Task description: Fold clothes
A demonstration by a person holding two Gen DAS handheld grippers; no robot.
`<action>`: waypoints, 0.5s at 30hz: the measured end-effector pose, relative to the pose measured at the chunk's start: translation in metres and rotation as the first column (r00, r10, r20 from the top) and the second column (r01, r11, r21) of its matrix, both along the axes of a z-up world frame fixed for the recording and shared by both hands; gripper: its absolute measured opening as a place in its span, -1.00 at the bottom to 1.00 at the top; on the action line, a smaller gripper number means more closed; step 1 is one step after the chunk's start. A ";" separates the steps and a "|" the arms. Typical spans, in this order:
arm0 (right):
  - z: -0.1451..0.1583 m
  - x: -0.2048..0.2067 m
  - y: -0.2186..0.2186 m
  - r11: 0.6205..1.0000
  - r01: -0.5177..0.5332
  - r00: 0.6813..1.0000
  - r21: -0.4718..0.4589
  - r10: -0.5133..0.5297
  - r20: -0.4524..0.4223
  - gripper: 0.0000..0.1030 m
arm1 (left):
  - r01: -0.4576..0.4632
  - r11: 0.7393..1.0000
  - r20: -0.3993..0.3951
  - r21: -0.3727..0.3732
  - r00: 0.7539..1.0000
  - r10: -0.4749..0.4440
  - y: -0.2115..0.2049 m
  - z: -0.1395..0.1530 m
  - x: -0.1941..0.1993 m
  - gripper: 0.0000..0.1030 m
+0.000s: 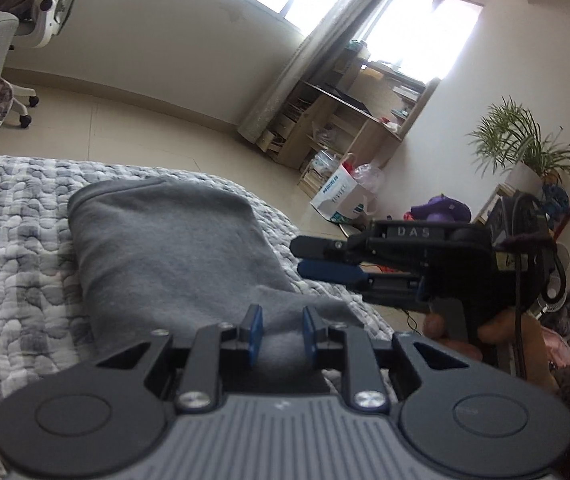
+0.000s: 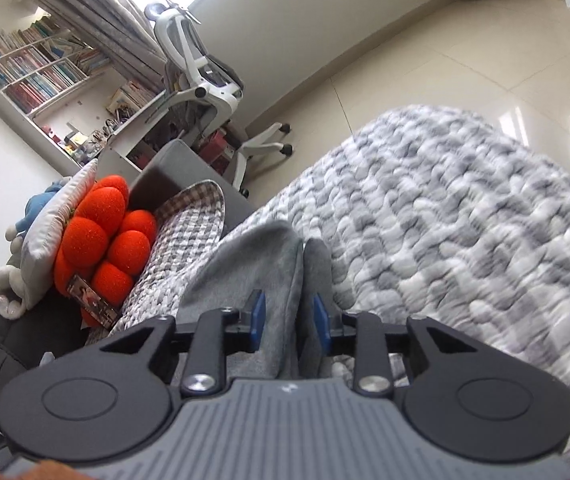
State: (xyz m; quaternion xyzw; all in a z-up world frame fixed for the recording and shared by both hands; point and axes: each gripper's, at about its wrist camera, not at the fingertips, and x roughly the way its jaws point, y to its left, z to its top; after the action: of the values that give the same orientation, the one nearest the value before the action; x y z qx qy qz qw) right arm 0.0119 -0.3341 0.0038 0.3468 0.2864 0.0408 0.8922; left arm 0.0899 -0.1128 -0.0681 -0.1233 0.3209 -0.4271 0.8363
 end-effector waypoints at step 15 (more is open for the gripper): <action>-0.003 0.015 0.009 0.998 0.028 1.000 -0.052 -0.027 0.013 -0.16 | 0.195 0.978 0.066 0.077 0.978 -0.200 -0.013 0.000 -0.019 -0.60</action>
State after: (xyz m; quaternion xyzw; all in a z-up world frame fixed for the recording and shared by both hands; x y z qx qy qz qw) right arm 0.0274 -0.3249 0.0012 0.3269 0.2773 0.0230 0.9032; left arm 0.0706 -0.1260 -0.0677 -0.0458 0.3152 -0.5008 0.8048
